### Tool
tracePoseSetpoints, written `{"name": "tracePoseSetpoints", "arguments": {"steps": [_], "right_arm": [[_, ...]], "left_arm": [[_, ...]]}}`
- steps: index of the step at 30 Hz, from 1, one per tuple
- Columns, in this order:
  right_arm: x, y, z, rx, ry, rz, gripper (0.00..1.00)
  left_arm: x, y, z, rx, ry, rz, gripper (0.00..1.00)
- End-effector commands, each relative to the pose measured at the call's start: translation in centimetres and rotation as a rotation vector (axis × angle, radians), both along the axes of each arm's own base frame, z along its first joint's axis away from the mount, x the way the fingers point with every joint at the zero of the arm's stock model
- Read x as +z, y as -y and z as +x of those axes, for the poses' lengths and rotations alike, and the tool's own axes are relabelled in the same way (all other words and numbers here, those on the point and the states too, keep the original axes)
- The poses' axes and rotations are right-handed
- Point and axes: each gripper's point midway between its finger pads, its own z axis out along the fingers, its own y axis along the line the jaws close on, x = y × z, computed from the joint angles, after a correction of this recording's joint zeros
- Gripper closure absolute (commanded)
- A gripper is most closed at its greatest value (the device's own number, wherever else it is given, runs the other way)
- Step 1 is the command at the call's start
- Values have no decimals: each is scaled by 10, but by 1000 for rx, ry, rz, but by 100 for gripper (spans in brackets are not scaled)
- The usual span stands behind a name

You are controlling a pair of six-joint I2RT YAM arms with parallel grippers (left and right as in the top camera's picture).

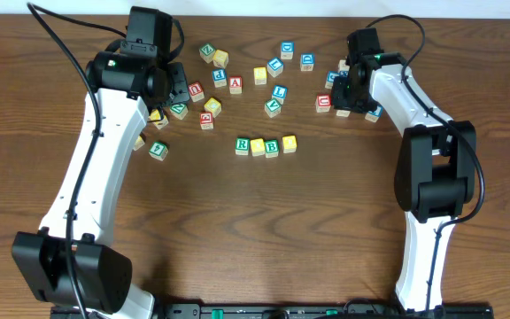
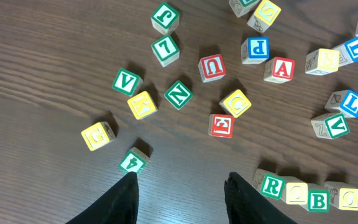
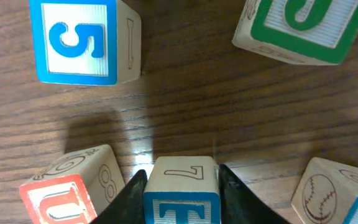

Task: Spell out ROBOT
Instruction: 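Carry the blue T block and place it at the row's right end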

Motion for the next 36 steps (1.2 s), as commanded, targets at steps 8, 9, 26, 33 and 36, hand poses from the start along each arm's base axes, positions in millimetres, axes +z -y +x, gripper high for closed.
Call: {"name": "tracePoseSetpoints", "arguments": {"steps": [8, 9, 26, 33, 36], "right_arm": [[-2, 5, -14, -2, -69, -11, 83], [1, 3, -17, 0, -81, -4, 84], [4, -64, -69, 155, -245, 89, 84], [3, -85, -75, 209, -236, 52, 83], [3, -90, -77, 224, -232, 32, 83]], "left_arm": [[-4, -3, 1, 0, -11, 18, 55], [-4, -3, 1, 0, -11, 18, 55], [-4, -3, 1, 0, -11, 17, 55], [-4, -2, 1, 7, -12, 9, 56], [-5, -1, 1, 5, -13, 8, 55]]}}
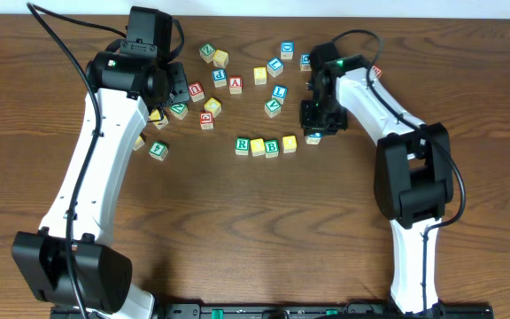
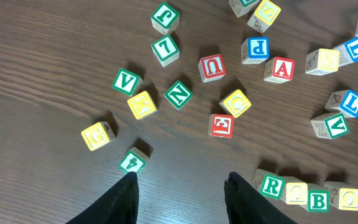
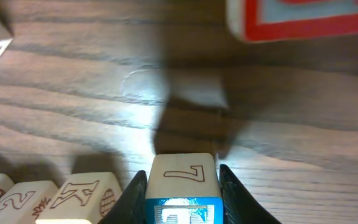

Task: Spell out ROBOT
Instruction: 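Carry the blue T block and place it at the row's right end, then release the T block and bring both grippers to the row ends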

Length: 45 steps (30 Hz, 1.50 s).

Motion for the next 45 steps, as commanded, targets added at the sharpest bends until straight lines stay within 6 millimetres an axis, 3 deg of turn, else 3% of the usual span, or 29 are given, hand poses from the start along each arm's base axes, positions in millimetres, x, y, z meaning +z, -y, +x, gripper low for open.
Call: {"name": "tracePoseSetpoints", "arguments": {"steps": [1, 15, 20, 23, 28, 33, 37, 40, 42, 45], "right_arm": [[5, -8, 0, 40, 25, -21, 83], [5, -15, -7, 61, 10, -26, 73], [5, -14, -9, 60, -1, -29, 64], [5, -14, -10, 60, -2, -29, 53], [7, -15, -8, 60, 5, -27, 51], [29, -17, 3, 57, 50, -12, 52], [60, -13, 7, 52, 94, 1, 51], [81, -4, 4, 38, 109, 1, 50], [88, 1, 0, 30, 106, -5, 52], [91, 11, -6, 14, 79, -14, 54]], "left_arm": [[-5, -1, 0, 4, -14, 9, 56], [-9, -1, -1, 24, -24, 0, 55], [-9, -1, -1, 24, -23, 0, 56], [-9, -1, -1, 25, -23, 0, 55], [-9, -1, -1, 25, -23, 0, 56], [-10, 0, -2, 20, -28, -6, 56], [-13, 10, -9, -5, -62, -47, 66], [-18, 15, -19, -15, -103, -42, 69], [-23, 19, -25, -14, -129, -43, 69], [-39, 28, -38, -21, -182, -39, 78]]}}
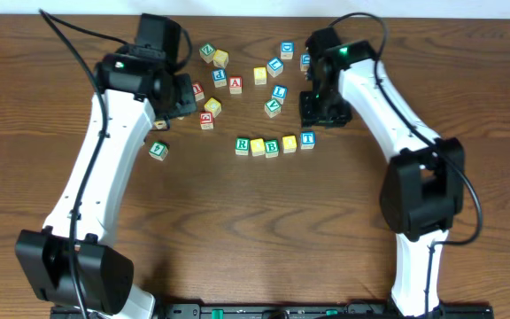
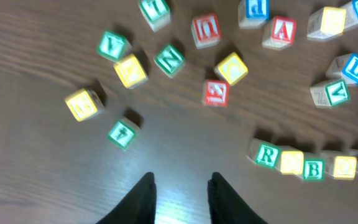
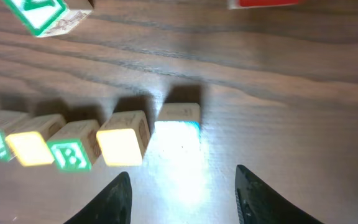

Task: Spell out ROBOT
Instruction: 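Release the T block and bring both grippers to the row ends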

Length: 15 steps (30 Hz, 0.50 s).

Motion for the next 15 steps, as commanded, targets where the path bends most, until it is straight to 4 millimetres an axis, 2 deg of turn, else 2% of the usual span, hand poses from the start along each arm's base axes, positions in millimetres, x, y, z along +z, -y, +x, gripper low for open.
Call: {"name": "tracePoseSetpoints", "arguments": {"steps": [1, 7, 12, 15], "right_arm": [[20, 13, 3, -20, 29, -4, 55], [13, 35, 1, -55, 6, -52, 61], [4, 46, 0, -70, 0, -86, 80], [-7, 46, 0, -69, 3, -85, 84]], "left_arm": [[-26, 11, -16, -9, -83, 2, 80], [-63, 20, -27, -10, -126, 4, 85], [-72, 27, -19, -16, -93, -28, 90], [-76, 30, -15, -23, -81, -31, 92]]}}
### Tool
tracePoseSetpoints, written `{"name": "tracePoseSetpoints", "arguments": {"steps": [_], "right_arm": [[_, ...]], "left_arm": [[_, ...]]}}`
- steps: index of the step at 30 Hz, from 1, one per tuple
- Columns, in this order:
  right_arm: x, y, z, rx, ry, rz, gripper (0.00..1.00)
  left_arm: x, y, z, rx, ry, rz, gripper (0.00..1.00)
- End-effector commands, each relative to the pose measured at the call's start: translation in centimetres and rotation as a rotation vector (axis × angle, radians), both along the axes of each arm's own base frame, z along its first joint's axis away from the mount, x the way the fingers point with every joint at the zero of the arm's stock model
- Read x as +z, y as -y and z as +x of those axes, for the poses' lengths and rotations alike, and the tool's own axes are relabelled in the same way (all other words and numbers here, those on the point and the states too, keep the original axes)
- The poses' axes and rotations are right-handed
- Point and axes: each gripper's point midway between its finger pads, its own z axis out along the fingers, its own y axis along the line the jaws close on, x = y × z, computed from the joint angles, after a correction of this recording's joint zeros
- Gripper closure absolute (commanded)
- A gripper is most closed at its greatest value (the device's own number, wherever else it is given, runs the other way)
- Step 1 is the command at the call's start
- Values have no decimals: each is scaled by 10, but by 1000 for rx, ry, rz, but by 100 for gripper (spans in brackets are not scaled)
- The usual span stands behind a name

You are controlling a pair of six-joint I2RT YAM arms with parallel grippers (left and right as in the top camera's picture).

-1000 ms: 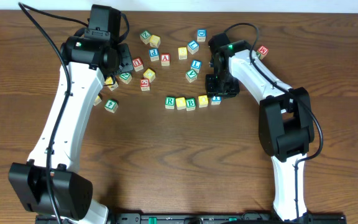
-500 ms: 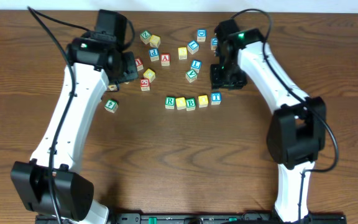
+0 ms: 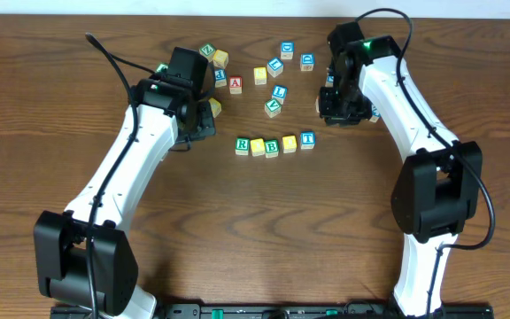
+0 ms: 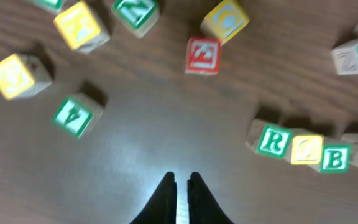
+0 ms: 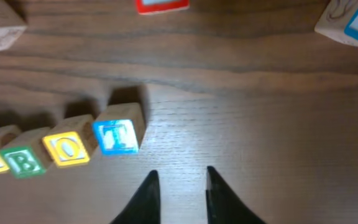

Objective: Spell out ROBOT

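Observation:
Five blocks stand in a row at mid-table: green R [image 3: 243,143], yellow O [image 3: 258,146], green B [image 3: 273,146], yellow O [image 3: 289,143] and blue T [image 3: 307,139]. The right wrist view shows the blue T [image 5: 118,135] at the row's right end, beside the yellow O [image 5: 67,149]. My right gripper [image 5: 180,177] is open and empty, just right of the T and apart from it. My left gripper [image 4: 180,180] is shut on nothing over bare wood, left of the green R [image 4: 272,142].
Loose letter blocks lie scattered along the far side: a red block [image 4: 202,55], a yellow one [image 4: 227,20] and a green 4 [image 4: 73,116] near the left arm. A red block [image 5: 160,5] and a blue one lie beyond the right gripper.
My left gripper has gone from partly open to shut and sits lower and nearer the row. My right gripper has shifted right of the T, its fingers closer together. The T has not moved.
My right gripper was shut on the blue T among the loose blocks at the far right. Then it held the T by the row's right end. Then the T stood beside the second O with the gripper open over it. My left gripper stood open, then narrowed, and is now shut.

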Motion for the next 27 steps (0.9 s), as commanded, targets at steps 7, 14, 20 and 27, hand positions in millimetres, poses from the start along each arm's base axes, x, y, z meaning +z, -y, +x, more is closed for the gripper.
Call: {"name": "tracePoseSetpoints", "arguments": {"steps": [7, 14, 20, 27], "right_arm": [[-36, 4, -12, 1, -21, -15, 89], [-57, 3, -18, -13, -29, -1, 88], [-69, -1, -17, -11, -13, 23, 88], [-83, -9, -20, -7, -8, 78, 87]], "left_arm": [[-37, 19, -6, -39, -96, -9, 92], [-58, 35, -12, -81, -148, 10, 93], [-70, 43, -12, -100, -161, 15, 92], [-82, 43, -11, -99, -181, 23, 92]]}}
